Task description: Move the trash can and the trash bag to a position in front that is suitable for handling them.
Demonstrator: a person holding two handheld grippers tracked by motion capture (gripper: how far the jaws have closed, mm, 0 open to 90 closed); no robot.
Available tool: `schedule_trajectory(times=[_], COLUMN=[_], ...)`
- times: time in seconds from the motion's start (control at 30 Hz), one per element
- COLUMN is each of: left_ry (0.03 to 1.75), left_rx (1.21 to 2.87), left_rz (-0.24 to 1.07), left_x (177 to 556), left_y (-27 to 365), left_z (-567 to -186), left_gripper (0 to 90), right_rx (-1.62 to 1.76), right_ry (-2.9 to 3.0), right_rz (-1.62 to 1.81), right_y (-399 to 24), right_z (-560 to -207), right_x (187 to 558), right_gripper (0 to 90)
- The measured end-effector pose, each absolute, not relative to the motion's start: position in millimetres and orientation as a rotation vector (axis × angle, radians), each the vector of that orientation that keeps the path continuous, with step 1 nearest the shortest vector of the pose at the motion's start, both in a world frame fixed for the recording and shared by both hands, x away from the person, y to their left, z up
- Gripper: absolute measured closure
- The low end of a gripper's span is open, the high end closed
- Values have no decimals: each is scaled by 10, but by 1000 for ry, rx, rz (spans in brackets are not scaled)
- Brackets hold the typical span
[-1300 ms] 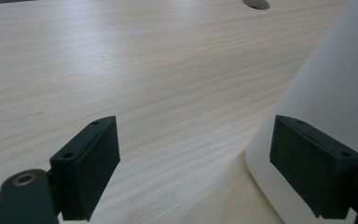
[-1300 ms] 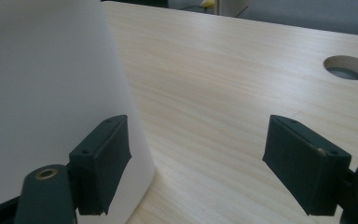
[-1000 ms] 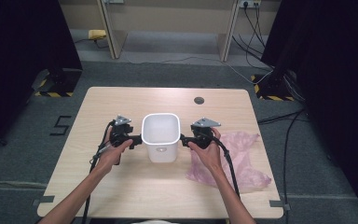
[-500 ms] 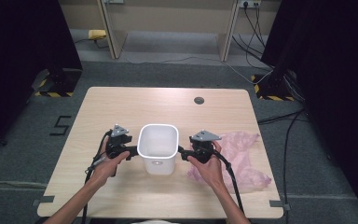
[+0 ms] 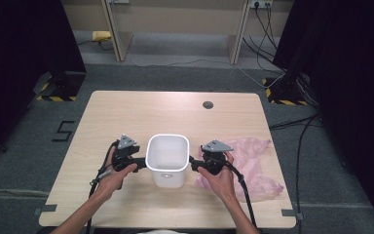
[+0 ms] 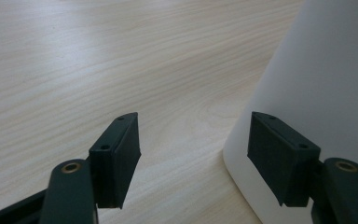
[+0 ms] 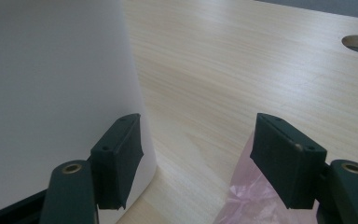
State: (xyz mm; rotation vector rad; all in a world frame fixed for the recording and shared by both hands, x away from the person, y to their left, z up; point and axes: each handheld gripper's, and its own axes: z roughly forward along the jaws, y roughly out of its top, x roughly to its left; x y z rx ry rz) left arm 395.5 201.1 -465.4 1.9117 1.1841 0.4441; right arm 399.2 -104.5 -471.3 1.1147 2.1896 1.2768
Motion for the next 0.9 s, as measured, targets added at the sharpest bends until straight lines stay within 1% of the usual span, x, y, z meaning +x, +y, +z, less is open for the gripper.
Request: schedule_trajectory(times=[0.17, 0.2, 0.23, 0.27, 0.3, 0.33, 0.37, 0.4, 0.43, 0.47, 0.5, 0.53, 0.63, 0.77, 0.8, 0.83, 0.87, 0.9], left_ry=[1216, 1218, 1226, 1226, 1242, 1260, 1269, 1274, 1269, 1269, 1266, 1261, 1214, 1151, 1136, 1107, 1107, 1082], left_rx=[1904, 1908, 1899, 1899, 1887, 1872, 1867, 1862, 1848, 1848, 1857, 1858, 1878, 1900, 1905, 1914, 1914, 1935], left_rz=[443, 438, 427, 427, 411, 406, 417, 419, 404, 404, 404, 403, 404, 373, 350, 297, 297, 297], left_x=[3990, 3991, 3991, 3991, 3992, 3987, 3973, 3949, 3864, 3864, 3808, 3745, 3527, 3280, 3249, 3225, 3225, 3229], left_y=[2002, 2010, 2026, 2026, 2054, 2092, 2137, 2183, 2274, 2274, 2317, 2351, 2399, 2328, 2293, 2210, 2210, 2124], left_z=[-4669, -4672, -4680, -4680, -4689, -4698, -4705, -4716, -4743, -4743, -4756, -4766, -4779, -4818, -4828, -4843, -4843, -4856], left_gripper=[319, 292, 245, 182, 141, 141, 162, 162, 156, 156, 156, 156, 156, 153, 151, 151, 151, 151], right_rx=[1126, 1139, 1152, 1152, 1150, 1150, 1128, 1128, 1126, 1126, 1090, 1090, 1026, 988, 976, 961, 961, 945], right_ry=[2181, 2181, 2183, 2183, 2195, 2195, 2209, 2209, 2234, 2234, 2269, 2269, 2332, 2356, 2363, 2376, 2376, 2381], right_rz=[1271, 1274, 1270, 1270, 1212, 1212, 1170, 1170, 1183, 1183, 1175, 1175, 1209, 1247, 1255, 1263, 1263, 1260], right_y=[-1022, -1023, -1029, -1029, -1050, -1050, -1094, -1094, -1149, -1149, -1181, -1181, -1187, -1147, -1127, -1081, -1081, -1033], right_z=[-4712, -4715, -4716, -4716, -4711, -4711, -4700, -4700, -4698, -4698, -4703, -4703, -4729, -4751, -4762, -4780, -4780, -4784], right_x=[4038, 4045, 4046, 4046, 4035, 4035, 3978, 3978, 3890, 3890, 3769, 3769, 3549, 3438, 3413, 3381, 3381, 3381], right_gripper=[332, 327, 300, 300, 237, 237, 243, 243, 243, 243, 244, 244, 245, 240, 239, 239, 239, 229])
